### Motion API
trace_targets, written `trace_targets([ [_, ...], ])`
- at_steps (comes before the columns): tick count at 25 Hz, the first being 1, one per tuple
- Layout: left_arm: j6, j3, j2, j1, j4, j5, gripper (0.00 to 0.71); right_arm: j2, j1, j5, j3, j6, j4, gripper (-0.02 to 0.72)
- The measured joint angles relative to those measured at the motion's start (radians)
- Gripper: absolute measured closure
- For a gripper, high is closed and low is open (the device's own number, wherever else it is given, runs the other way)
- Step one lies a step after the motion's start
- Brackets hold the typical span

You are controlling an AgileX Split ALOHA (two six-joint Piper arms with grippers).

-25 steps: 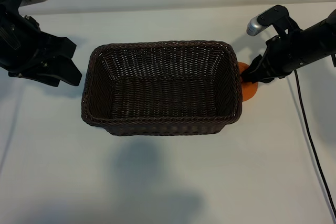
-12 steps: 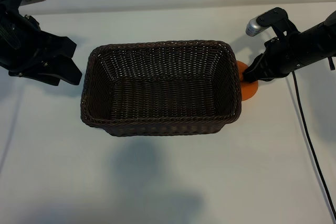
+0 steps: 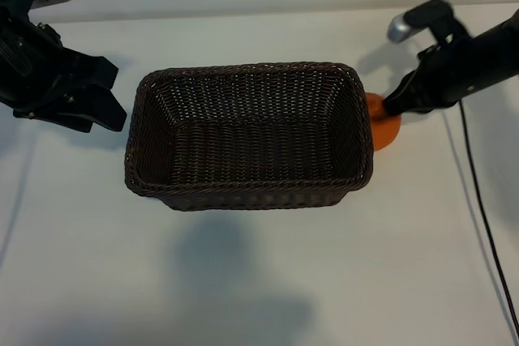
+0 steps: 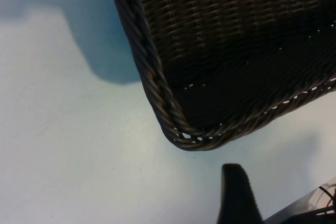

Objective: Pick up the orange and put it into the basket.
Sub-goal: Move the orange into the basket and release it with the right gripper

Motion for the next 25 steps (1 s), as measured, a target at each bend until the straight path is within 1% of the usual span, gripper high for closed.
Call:
trace_targets([
  [3,0.000,0.000,0.000,0.000,0.000,0.000,0.244,-0.045,-0.031,0.000,0.000,0.055,-0.041,0.669],
  [5,0.000,0.000,0.000,0.000,-0.001,0.000,0.244,-0.065,-0.053,0.001,0.000,0.077,-0.051,0.669],
  [9,0.000,0.000,0.000,0.000,-0.001,0.000,0.244,-0.093,-0.064,0.019,0.000,0.083,-0.061,0.669],
  [17,0.000,0.000,0.000,0.000,-0.001,0.000,0.244,-0.105,-0.064,0.100,-0.015,0.123,-0.063,0.669],
  [25,0.001,0.000,0.000,0.000,-0.002,0.002,0.244,-0.182,-0.064,0.109,-0.016,0.135,-0.085,0.669],
])
